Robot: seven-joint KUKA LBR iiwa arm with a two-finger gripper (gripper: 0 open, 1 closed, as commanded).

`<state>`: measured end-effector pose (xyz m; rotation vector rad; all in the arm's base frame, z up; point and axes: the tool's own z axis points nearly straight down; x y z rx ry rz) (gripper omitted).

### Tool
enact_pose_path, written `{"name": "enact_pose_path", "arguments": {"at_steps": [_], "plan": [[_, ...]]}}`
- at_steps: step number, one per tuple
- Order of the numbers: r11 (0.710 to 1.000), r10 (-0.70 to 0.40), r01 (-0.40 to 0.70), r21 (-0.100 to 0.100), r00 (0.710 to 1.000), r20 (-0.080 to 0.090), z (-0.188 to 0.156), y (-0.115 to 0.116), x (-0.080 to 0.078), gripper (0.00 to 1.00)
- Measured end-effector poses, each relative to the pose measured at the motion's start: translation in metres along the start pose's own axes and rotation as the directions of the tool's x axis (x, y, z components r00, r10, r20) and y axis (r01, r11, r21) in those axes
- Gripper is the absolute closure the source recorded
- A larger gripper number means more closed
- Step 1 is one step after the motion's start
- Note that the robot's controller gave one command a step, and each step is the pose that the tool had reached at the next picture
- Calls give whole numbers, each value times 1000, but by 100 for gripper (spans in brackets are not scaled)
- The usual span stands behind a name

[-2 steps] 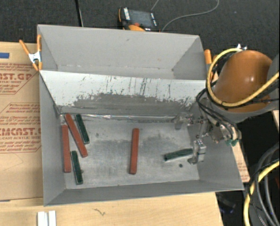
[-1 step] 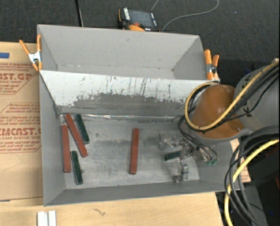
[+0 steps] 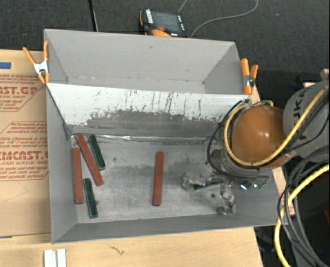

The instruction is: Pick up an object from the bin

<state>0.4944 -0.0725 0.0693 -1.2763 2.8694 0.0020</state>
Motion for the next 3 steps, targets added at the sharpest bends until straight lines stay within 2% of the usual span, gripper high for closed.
{"name": "enact_pose_path", "arguments": {"at_steps": [1,2,3], "plan": [[995,104,-104,8,995,9,-73,-57,-83,0],[993,119,-119,-6,993,-7,4,-41,-20,0],[993,117,-117,-1,993,0,0,-43,-24,100]]}}
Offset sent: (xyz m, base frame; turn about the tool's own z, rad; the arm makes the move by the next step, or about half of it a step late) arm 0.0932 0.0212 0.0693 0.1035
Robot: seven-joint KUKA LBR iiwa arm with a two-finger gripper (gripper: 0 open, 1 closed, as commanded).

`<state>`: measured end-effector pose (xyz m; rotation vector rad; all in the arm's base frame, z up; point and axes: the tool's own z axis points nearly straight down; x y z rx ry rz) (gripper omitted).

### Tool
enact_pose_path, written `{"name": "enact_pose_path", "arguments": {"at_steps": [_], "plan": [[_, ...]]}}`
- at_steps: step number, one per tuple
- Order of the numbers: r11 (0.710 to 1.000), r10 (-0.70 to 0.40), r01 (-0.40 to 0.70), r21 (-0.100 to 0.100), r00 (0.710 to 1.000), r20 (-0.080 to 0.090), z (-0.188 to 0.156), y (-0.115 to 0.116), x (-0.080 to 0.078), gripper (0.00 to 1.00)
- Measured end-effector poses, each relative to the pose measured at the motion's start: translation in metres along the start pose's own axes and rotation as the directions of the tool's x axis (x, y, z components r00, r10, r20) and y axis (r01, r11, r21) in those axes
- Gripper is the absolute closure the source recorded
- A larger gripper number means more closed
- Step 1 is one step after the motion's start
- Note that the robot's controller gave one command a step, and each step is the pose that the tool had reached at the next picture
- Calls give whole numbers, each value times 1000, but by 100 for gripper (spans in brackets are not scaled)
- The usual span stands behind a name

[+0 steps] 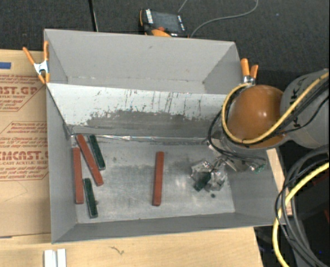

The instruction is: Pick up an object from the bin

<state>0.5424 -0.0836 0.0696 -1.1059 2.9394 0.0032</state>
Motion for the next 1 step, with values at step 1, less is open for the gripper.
{"name": "enact_pose_path", "arguments": {"at_steps": [1], "plan": [[999,-35,35,9,999,5,-198,22,8,100]]}}
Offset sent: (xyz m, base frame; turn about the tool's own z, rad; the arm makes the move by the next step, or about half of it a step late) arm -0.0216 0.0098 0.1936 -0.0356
